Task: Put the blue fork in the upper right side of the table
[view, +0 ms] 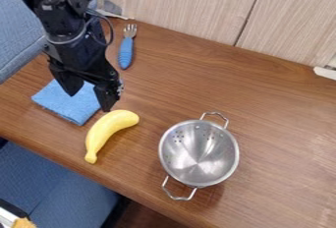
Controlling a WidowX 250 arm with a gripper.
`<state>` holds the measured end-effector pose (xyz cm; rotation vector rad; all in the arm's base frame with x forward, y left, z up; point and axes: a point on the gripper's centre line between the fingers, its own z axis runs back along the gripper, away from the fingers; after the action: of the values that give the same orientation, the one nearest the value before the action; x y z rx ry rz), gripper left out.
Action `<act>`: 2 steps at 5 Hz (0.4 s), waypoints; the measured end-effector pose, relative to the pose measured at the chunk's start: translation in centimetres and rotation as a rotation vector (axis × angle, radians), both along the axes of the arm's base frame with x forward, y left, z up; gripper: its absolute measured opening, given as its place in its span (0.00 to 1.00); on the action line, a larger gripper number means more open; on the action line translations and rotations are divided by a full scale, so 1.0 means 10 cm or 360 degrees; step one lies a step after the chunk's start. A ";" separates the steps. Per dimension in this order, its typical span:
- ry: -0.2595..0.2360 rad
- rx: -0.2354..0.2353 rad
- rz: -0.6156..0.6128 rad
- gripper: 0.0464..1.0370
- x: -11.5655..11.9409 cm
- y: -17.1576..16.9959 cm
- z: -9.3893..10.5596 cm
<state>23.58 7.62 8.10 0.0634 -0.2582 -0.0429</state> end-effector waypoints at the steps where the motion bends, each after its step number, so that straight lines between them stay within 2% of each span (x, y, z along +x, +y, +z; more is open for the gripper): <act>1: 0.0031 -0.0010 0.0012 0.96 -0.02 0.00 -0.05; 2: 0.0058 0.0022 0.0059 0.96 0.19 -0.06 -0.12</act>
<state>25.51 7.00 6.93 0.0809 -0.2200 -0.0090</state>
